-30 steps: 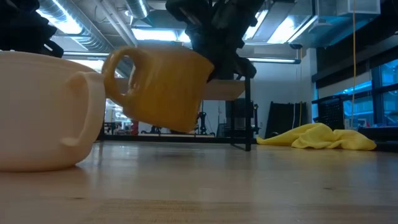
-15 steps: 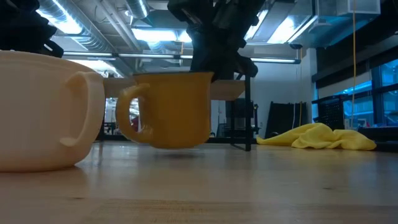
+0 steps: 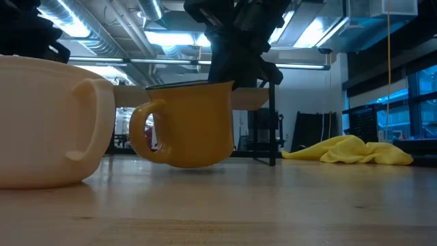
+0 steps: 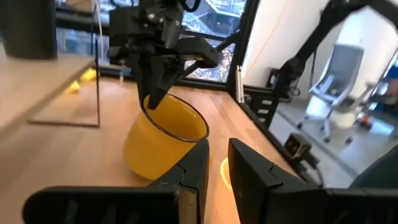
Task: Stack small to large cups/mugs on shelf
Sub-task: Put the yellow mug on the shelf
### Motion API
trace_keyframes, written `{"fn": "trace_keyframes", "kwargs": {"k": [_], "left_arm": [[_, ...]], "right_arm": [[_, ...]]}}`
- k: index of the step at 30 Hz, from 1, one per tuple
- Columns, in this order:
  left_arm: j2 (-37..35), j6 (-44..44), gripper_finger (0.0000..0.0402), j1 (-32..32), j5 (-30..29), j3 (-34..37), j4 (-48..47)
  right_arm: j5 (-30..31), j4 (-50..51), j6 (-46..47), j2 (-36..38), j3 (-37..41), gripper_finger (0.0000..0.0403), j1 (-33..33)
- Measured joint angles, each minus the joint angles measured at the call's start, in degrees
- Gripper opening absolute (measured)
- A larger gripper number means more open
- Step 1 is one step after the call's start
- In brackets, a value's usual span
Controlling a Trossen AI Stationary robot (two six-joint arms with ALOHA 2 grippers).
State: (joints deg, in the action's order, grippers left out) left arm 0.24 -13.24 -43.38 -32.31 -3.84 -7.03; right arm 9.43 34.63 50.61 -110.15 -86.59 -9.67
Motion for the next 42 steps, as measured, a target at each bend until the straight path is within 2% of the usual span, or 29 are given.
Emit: {"fn": "trace_keyframes", "kwargs": {"k": [4,13,19,31,38,42], "left_arm": [[0.0,4.7,0.0055,0.0,0.0,0.0,0.0],[0.0,4.3,0.0055,0.0,0.0,0.0,0.3],[0.0,-4.4,0.0055,0.0,0.3,0.0,1.3],[0.0,-4.2,0.0055,0.0,0.3,0.0,9.4],[0.0,-4.2,0.0055,0.0,5.9,0.0,9.3],[0.0,-4.2,0.0055,0.0,6.4,0.0,9.3]], "right_arm": [[0.0,0.4,0.0,0.0,0.0,0.0075,0.0],[0.6,1.3,0.3,-0.7,0.0,0.0075,0.1],[0.6,1.3,0.3,-0.7,0.0,0.0075,0.1],[2.9,1.5,-3.4,-0.9,0.0,0.0075,0.5],[3.2,1.6,-4.5,-0.9,0.0,0.0075,1.0],[3.2,2.8,-4.6,-0.9,0.0,0.0075,0.9]]}}
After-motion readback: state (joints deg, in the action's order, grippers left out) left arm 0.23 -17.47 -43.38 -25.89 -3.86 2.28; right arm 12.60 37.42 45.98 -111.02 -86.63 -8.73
